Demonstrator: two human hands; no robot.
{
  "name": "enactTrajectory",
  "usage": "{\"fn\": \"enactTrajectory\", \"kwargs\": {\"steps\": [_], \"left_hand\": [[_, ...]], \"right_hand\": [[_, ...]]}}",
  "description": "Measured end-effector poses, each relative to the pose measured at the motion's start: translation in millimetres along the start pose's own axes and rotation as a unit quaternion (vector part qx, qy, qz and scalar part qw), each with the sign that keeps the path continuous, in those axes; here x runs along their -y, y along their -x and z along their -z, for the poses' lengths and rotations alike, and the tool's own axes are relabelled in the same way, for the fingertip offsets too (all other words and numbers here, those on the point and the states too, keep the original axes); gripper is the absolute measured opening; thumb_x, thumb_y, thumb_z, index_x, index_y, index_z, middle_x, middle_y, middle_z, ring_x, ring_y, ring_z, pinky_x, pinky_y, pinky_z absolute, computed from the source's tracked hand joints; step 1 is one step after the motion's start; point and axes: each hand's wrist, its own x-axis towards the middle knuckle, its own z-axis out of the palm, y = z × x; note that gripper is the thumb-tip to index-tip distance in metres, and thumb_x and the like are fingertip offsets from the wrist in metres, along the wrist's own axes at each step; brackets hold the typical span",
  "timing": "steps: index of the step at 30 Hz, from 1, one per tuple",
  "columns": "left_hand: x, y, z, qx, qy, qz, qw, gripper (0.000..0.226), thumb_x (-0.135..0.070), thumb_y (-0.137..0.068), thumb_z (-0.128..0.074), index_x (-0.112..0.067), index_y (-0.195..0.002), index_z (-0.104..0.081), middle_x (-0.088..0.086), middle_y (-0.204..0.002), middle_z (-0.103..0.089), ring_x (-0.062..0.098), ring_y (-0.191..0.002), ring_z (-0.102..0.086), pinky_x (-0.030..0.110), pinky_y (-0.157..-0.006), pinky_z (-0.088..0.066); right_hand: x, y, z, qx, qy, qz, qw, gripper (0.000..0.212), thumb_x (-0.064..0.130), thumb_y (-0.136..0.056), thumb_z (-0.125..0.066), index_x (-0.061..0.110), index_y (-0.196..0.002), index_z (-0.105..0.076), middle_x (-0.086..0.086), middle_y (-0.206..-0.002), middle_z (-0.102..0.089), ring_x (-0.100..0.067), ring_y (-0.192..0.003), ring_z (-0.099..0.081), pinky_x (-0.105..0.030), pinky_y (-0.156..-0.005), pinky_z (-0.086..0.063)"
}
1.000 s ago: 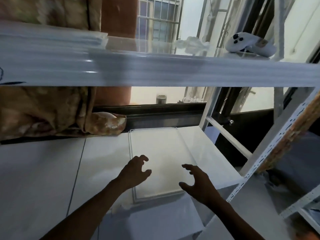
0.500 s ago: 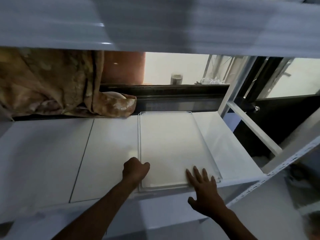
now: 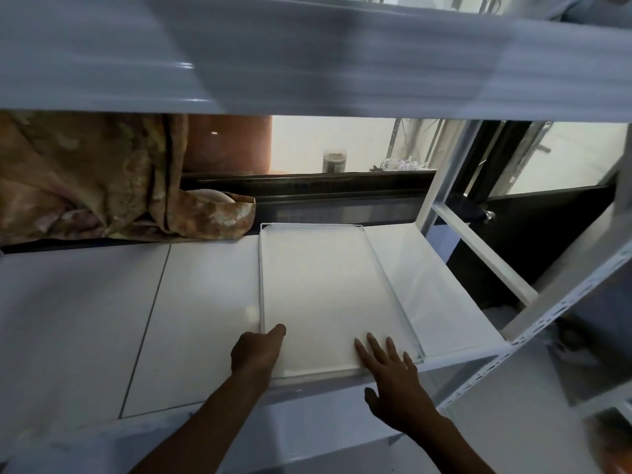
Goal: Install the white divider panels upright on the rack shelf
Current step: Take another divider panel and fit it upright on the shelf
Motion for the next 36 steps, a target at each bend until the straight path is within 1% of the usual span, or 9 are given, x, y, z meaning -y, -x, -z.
{"fn": "enactTrajectory", "kwargs": {"steps": [3,6,9,13,17,21,24,32,36], "left_hand": [[-1,11,-2,-0.026,-0.007,-0.071,0.997,0.046,-0.041,-0.084,-0.062,-0.001,-0.105,-0.066,0.013,-0.109,-0.067,0.034,-0.101,-0.062,0.031,-0.082,-0.049],[-6,16,6,-0.024,0.096,-0.107,0.989,0.029,-0.029,-0.085,-0.062,0.000,-0.088,-0.062,0.016,-0.093,-0.071,0.035,-0.085,-0.068,0.040,-0.075,-0.056],[-14,21,21,0.049,0.244,-0.108,0.962,0.009,-0.005,-0.091,-0.057,-0.004,-0.100,-0.058,0.013,-0.090,-0.069,0.028,-0.070,-0.072,0.032,-0.057,-0.060],[-29,30,41,0.094,0.271,-0.199,0.937,0.040,0.004,-0.093,-0.054,-0.011,-0.130,-0.050,0.010,-0.107,-0.068,0.027,-0.085,-0.073,0.031,-0.067,-0.061],[-46,46,61,0.084,0.250,-0.289,0.920,0.054,0.004,-0.087,-0.062,-0.023,-0.132,-0.049,0.007,-0.123,-0.065,0.026,-0.096,-0.070,0.045,-0.087,-0.059],[-55,67,80,0.140,0.136,-0.387,0.901,0.078,0.000,-0.081,-0.069,-0.041,-0.139,-0.037,-0.009,-0.137,-0.050,0.016,-0.106,-0.064,0.020,-0.068,-0.057],[-57,75,91,0.191,0.154,-0.395,0.885,0.098,0.007,-0.077,-0.070,-0.045,-0.146,-0.025,-0.011,-0.142,-0.039,0.021,-0.114,-0.064,0.025,-0.068,-0.057],[-62,94,117,0.211,0.202,-0.429,0.855,0.089,0.013,-0.081,-0.067,-0.040,-0.142,-0.030,-0.010,-0.127,-0.042,0.024,-0.112,-0.058,0.047,-0.080,-0.061],[-70,101,130,0.178,0.174,-0.453,0.856,0.089,0.014,-0.079,-0.066,-0.048,-0.135,-0.033,-0.005,-0.127,-0.039,0.027,-0.116,-0.054,0.044,-0.077,-0.062]], "right_hand": [[5,5,3,-0.033,-0.025,0.003,0.999,0.080,0.031,-0.092,-0.050,0.039,-0.154,0.001,0.008,-0.165,0.005,-0.026,-0.152,0.002,-0.048,-0.119,-0.014],[8,8,10,-0.073,-0.056,0.015,0.996,0.078,0.031,-0.089,-0.055,0.040,-0.153,-0.012,0.010,-0.163,-0.013,-0.024,-0.147,-0.019,-0.044,-0.110,-0.032],[7,4,17,-0.089,-0.056,0.046,0.993,0.080,0.025,-0.086,-0.060,0.039,-0.152,-0.016,0.010,-0.158,-0.025,-0.022,-0.131,-0.035,-0.036,-0.099,-0.042],[11,0,29,-0.081,-0.118,0.072,0.987,0.084,0.014,-0.086,-0.060,0.046,-0.149,-0.015,0.006,-0.156,-0.022,-0.022,-0.138,-0.029,-0.036,-0.105,-0.041],[18,0,41,-0.080,-0.174,0.086,0.978,0.088,0.007,-0.087,-0.058,0.048,-0.149,-0.012,0.001,-0.163,-0.009,-0.027,-0.142,-0.033,-0.032,-0.105,-0.040],[26,-5,47,-0.082,-0.192,0.114,0.971,0.101,0.011,-0.076,-0.062,0.063,-0.139,-0.003,0.009,-0.160,-0.023,-0.014,-0.147,-0.024,-0.034,-0.117,-0.030],[39,-5,59,-0.066,-0.192,0.129,0.971,0.104,0.014,-0.074,-0.065,0.059,-0.143,0.000,0.007,-0.160,-0.022,-0.019,-0.146,-0.026,-0.034,-0.115,-0.033],[70,-11,75,-0.056,-0.200,0.187,0.960,0.112,0.020,-0.068,-0.069,0.054,-0.146,0.005,0.008,-0.162,-0.016,-0.018,-0.149,-0.017,-0.048,-0.120,-0.025],[89,-11,83,-0.051,-0.226,0.221,0.947,0.112,0.016,-0.070,-0.073,0.039,-0.153,-0.002,0.014,-0.160,-0.015,-0.020,-0.147,-0.022,-0.052,-0.113,-0.036]]}}
